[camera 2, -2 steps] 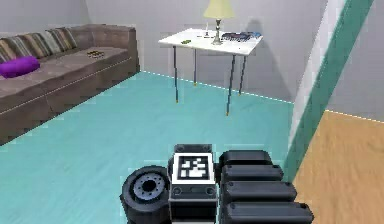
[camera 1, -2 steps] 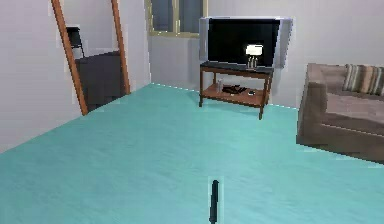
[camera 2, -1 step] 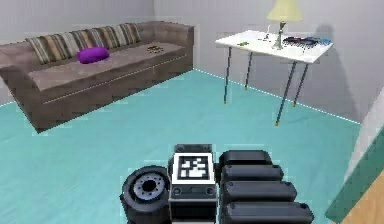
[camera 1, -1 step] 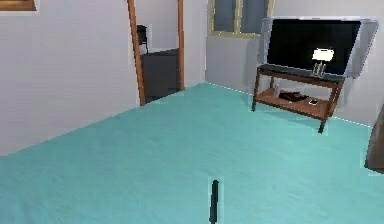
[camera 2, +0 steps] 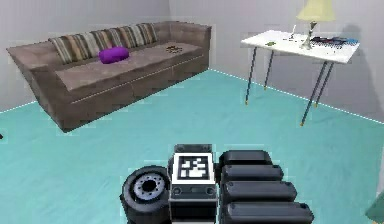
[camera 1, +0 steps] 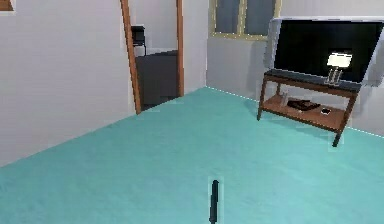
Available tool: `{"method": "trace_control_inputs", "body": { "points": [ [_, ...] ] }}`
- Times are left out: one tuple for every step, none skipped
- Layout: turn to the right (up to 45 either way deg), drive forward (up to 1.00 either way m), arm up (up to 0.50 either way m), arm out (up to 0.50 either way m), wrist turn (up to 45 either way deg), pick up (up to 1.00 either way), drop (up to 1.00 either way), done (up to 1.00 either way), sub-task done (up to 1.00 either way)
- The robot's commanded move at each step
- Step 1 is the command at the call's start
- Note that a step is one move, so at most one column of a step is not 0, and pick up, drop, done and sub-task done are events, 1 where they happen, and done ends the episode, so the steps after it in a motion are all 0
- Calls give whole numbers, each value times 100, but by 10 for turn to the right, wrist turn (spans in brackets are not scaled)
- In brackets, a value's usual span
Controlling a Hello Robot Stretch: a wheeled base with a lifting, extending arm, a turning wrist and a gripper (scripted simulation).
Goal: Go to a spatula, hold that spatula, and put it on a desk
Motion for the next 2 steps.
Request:
{"method": "trace_control_inputs", "body": {
  "points": [
    [-60, 0, 0, 0, 0, 0, 0, 0, 0],
    [0, 100, 0, 0, 0, 0, 0, 0, 0]
  ]
}}
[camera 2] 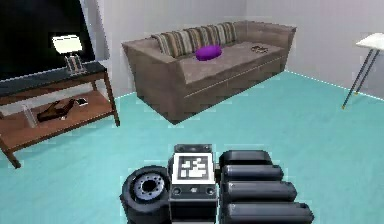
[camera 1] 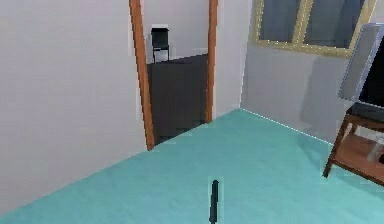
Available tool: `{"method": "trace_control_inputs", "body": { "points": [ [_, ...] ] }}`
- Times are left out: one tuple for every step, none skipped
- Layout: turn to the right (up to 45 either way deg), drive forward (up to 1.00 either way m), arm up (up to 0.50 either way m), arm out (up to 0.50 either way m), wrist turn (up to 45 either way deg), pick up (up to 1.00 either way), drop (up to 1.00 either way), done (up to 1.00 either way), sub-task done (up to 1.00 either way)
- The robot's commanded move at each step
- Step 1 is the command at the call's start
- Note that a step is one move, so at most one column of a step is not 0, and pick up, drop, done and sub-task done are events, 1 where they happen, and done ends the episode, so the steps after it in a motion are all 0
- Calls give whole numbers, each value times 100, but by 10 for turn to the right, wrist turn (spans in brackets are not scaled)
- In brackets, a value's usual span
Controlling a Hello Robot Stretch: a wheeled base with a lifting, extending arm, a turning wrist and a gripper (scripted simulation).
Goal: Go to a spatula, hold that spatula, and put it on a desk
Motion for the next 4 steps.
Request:
{"method": "trace_control_inputs", "body": {
  "points": [
    [-30, 0, 0, 0, 0, 0, 0, 0, 0],
    [0, 100, 0, 0, 0, 0, 0, 0, 0],
    [0, 85, 0, 0, 0, 0, 0, 0, 0],
    [-180, 0, 0, 0, 0, 0, 0, 0, 0]
  ]
}}
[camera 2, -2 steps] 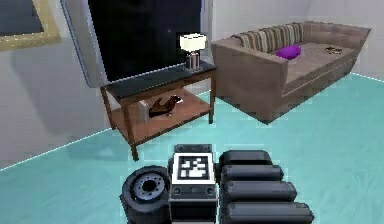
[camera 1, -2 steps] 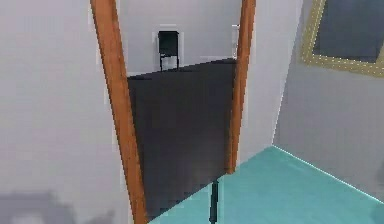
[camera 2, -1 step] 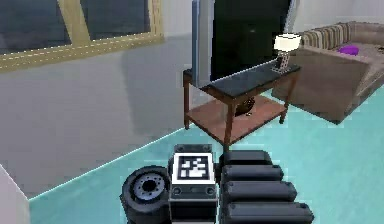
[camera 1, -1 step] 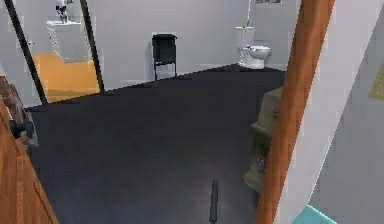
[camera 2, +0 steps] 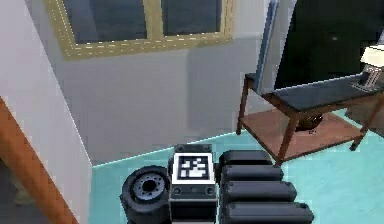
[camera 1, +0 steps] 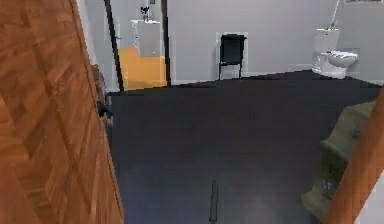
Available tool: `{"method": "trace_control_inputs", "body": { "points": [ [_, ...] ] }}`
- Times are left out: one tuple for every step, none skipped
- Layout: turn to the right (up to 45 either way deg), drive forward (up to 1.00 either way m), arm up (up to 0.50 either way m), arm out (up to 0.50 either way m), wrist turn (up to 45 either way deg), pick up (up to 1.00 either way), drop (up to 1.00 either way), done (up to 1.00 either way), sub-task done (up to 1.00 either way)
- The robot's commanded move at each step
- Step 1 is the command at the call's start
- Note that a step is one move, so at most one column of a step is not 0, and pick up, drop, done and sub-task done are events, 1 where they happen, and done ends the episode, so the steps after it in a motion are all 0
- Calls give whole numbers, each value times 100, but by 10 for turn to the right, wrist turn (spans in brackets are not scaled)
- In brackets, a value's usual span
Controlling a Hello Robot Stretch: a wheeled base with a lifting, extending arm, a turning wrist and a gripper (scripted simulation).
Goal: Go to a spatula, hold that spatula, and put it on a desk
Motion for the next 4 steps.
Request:
{"method": "trace_control_inputs", "body": {
  "points": [
    [0, 95, 0, 0, 0, 0, 0, 0, 0],
    [-120, 0, 0, 0, 0, 0, 0, 0, 0],
    [0, 100, 0, 0, 0, 0, 0, 0, 0],
    [-30, 0, 0, 0, 0, 0, 0, 0, 0]
  ]
}}
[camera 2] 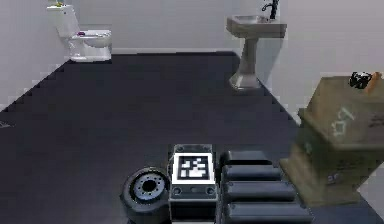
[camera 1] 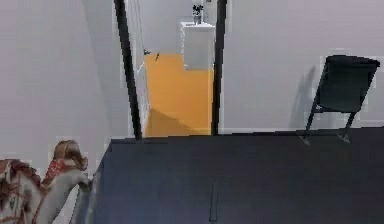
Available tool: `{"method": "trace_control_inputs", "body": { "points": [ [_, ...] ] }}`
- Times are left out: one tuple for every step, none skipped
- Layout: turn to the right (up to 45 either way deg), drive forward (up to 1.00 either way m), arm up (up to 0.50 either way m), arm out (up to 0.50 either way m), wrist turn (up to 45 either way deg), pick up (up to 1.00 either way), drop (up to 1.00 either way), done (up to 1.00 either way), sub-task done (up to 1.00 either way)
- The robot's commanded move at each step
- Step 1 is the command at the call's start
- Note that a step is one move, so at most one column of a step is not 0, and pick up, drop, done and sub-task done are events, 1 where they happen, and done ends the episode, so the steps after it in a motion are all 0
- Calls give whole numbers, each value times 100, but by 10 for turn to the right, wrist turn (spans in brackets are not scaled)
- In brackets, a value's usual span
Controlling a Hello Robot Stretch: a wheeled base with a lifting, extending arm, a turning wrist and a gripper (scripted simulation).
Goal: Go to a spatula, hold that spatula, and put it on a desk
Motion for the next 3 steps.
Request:
{"method": "trace_control_inputs", "body": {
  "points": [
    [0, 100, 0, 0, 0, 0, 0, 0, 0],
    [0, 100, 0, 0, 0, 0, 0, 0, 0],
    [0, 85, 0, 0, 0, 0, 0, 0, 0]
  ]
}}
